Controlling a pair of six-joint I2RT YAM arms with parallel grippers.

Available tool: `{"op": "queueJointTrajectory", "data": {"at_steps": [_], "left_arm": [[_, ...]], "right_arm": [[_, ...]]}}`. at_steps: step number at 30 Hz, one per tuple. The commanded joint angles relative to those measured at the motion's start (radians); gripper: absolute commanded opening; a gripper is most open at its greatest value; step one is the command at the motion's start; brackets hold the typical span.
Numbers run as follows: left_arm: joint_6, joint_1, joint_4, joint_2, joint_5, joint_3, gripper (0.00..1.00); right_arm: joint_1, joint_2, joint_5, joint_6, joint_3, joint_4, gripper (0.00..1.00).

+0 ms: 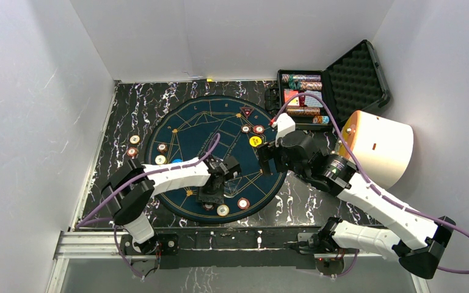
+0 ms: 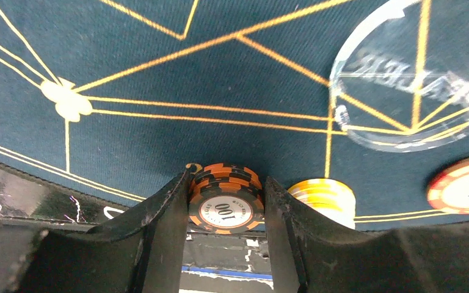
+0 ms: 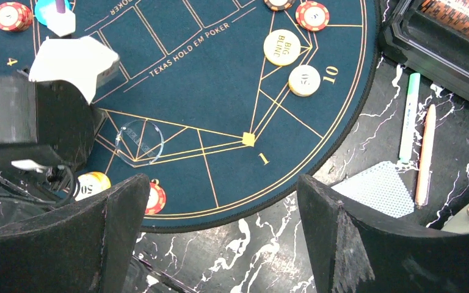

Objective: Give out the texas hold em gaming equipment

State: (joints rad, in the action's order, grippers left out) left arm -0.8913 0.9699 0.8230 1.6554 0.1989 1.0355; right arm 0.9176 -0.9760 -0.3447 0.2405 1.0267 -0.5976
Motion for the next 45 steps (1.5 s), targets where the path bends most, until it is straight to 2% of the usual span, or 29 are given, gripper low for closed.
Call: {"op": "queueJointTrajectory", "data": {"at_steps": [1, 4, 7, 12, 15, 17, 22, 25, 30, 33, 40, 45], "left_arm": [[-0.026, 0.021, -0.035, -0.055, 0.001, -0.06, 0.08], [-0.014, 0.021, -0.066, -0.042, 0.014, -0.066, 0.11], [-0.012, 0.022, -0.088, -0.038, 0.022, -0.086, 0.17], [0.003, 0.022, -0.126, -0.088, 0.028, -0.14, 0.43], [0.012, 0.021, -0.145, -0.116, 0.025, -0.158, 0.49], [0.022, 0.022, -0.175, -0.137, 0.004, -0.174, 0.53], [0.062, 0.022, -0.215, -0.182, -0.029, -0.179, 0.57], [0.096, 0.02, -0.188, -0.221, -0.014, -0.147, 0.6], [0.191, -0.003, -0.123, -0.306, 0.033, -0.039, 0.64], [0.275, -0.055, -0.12, -0.353, 0.013, 0.032, 0.66], [0.446, -0.206, -0.174, -0.388, -0.1, 0.126, 0.69], [0.488, -0.236, -0.208, -0.388, -0.145, 0.135, 0.7]], "right_arm": [[0.004, 0.0, -0.034, 0.047, 0.053, 0.014, 0.98], [0.004, -0.014, -0.038, 0.068, 0.062, 0.007, 0.98], [0.004, -0.024, -0.051, 0.089, 0.071, -0.016, 0.98], [-0.002, -0.054, -0.123, 0.168, 0.11, -0.12, 0.98], [-0.06, -0.09, -0.113, 0.202, 0.139, -0.175, 0.98], [-0.142, -0.128, -0.045, 0.204, 0.144, -0.197, 0.98], [-0.372, -0.249, 0.142, 0.197, 0.158, -0.262, 0.98], [-0.459, -0.37, 0.151, 0.23, 0.189, -0.346, 0.98], [-0.651, -0.489, 0.199, 0.286, 0.162, -0.367, 0.98], [-0.675, -0.544, 0.12, 0.326, 0.171, -0.359, 0.98], [-0.693, -0.637, 0.112, 0.443, 0.161, -0.3, 0.98], [-0.694, -0.648, 0.003, 0.52, 0.122, -0.268, 0.98]]}}
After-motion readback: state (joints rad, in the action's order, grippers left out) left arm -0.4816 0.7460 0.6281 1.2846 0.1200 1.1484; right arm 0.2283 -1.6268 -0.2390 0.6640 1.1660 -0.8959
